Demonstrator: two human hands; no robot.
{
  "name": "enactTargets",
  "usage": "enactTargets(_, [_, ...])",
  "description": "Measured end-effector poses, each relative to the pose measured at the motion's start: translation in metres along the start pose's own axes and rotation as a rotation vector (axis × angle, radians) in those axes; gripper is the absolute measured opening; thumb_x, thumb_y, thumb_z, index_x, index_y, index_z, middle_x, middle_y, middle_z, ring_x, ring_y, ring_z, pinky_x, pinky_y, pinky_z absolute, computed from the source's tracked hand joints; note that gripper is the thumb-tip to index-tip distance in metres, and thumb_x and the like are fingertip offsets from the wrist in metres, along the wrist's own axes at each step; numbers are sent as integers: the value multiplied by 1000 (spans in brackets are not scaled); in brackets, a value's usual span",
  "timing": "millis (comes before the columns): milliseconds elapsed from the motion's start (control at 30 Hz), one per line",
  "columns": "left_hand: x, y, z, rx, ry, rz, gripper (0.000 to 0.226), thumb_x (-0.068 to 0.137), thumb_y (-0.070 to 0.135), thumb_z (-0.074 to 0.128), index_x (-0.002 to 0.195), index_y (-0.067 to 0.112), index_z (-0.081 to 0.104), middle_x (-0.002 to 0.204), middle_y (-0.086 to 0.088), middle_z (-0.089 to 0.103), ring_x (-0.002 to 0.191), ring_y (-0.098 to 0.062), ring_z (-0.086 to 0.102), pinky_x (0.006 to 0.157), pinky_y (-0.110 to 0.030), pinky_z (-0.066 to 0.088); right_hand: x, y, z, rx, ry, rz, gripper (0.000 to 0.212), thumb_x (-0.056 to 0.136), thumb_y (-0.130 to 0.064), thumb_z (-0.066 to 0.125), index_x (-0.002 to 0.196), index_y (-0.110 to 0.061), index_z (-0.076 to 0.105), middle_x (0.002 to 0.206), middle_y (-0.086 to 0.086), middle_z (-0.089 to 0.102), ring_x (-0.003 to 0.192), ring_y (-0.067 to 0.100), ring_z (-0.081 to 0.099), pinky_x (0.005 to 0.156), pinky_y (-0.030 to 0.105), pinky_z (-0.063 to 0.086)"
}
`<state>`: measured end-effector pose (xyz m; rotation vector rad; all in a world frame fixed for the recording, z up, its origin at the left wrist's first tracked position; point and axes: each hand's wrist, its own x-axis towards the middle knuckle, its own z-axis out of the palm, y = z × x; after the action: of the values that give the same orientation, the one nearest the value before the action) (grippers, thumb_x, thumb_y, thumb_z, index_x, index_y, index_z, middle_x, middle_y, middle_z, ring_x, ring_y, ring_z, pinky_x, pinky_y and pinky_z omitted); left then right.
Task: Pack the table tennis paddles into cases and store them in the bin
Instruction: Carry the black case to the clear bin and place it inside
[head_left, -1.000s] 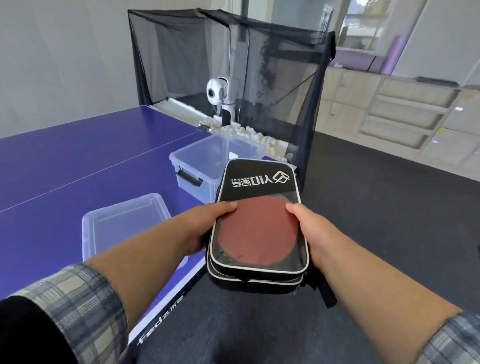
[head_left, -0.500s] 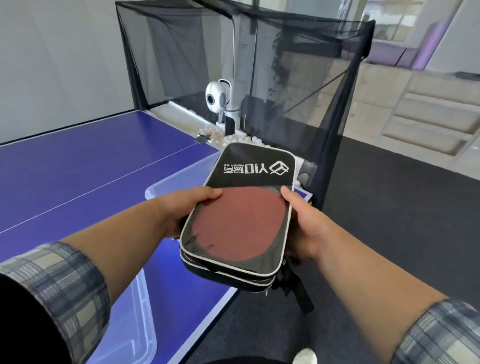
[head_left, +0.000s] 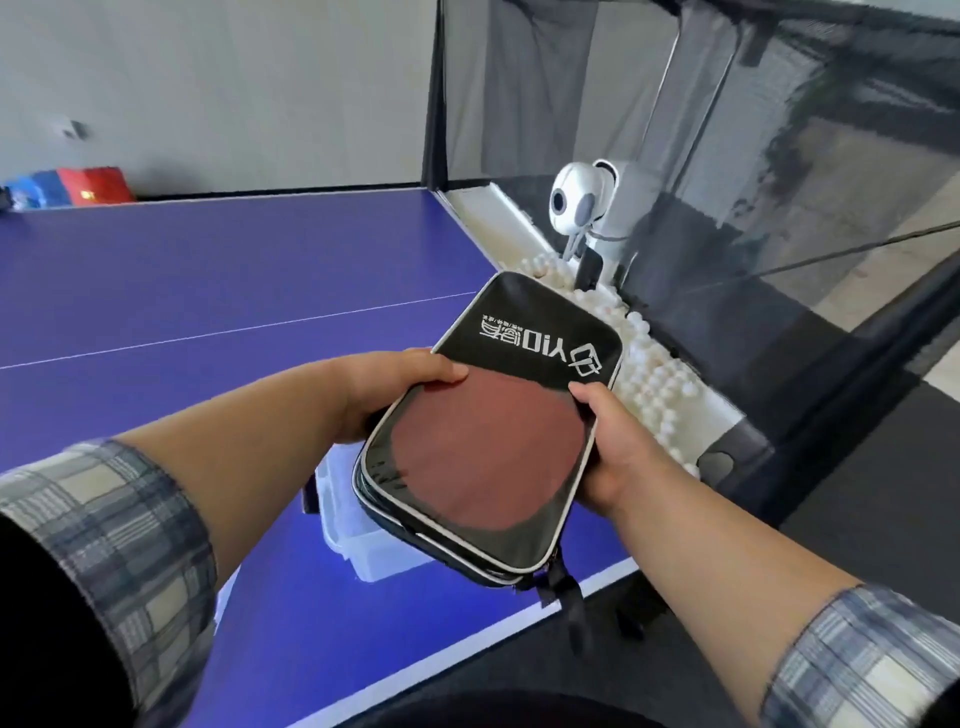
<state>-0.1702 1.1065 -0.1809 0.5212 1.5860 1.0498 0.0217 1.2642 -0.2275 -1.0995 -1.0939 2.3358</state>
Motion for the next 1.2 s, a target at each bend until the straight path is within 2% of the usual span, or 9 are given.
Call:
enactTargets(200, [27,-1,-25,-49,70,38,27,88,38,68,114,32,63,104,-1,77,94,-22,74,74,-35,59,46,-7,16,-10,-69,31,38,96,-49,57,101,-21,82,110,7,78,93,24,77,62,35,62])
enactTargets(267, [35,2,-37,-28,75,12,32,87,43,69,116,29,63,105,-2,77,94,-21,74,78,-35,58,59,-2,25,8,-51,24,36,97,-47,56,109,-21,77,111,7,78,93,24,77,65,35,62])
enactTargets(433, [41,-4,-73,70,-38,-133,60,76,58,73,118,16,68,113,-5,74,102,-25,70,93,-41,55,85,16,39,140,49,22,40,97,-47,53,120,-22,74,115,7,76,106,29,73,91,40,55])
enactTargets(533, [38,-18,-95,168,-146,-133,55,72,51,72,122,30,61,112,0,72,102,-19,68,80,-40,57,97,26,37,246,100,4,42,99,-49,50,121,-22,73,114,6,77,100,28,75,79,42,62])
enactTargets(667, [49,-45,-89,-33,128,-40,37,78,44,71,114,38,65,99,5,72,98,-19,67,92,-47,52,109,44,36,329,169,29,41,98,-51,51,117,-22,74,110,7,78,91,31,76,78,46,62])
enactTargets(733, [64,-60,-70,-279,370,11,48,81,49,71,125,32,58,106,0,71,101,-22,66,96,-53,50,116,53,38,337,222,43,39,95,-52,56,115,-23,73,106,8,79,87,32,77,75,50,62])
enactTargets(800, [74,-74,-48,-495,532,-22,72,76,55,74,136,30,45,117,-4,67,102,-23,67,91,-48,55,123,61,41,336,262,60,40,93,-52,58,119,-24,71,107,8,78,93,35,76,83,53,59])
enactTargets(967, [80,-106,-21,-583,443,-161,98,49,55,87,131,50,33,114,1,68,92,-28,72,72,-55,59,135,81,37,324,305,64,34,94,-49,59,109,-21,72,95,7,80,78,32,77,69,50,62])
enactTargets(1200, [93,-128,-30,-569,504,-66,69,58,43,82,113,62,45,100,6,75,78,-21,77,76,-51,61,140,85,33,232,338,149,36,86,-51,66,108,-23,73,95,8,80,88,35,76,87,63,54])
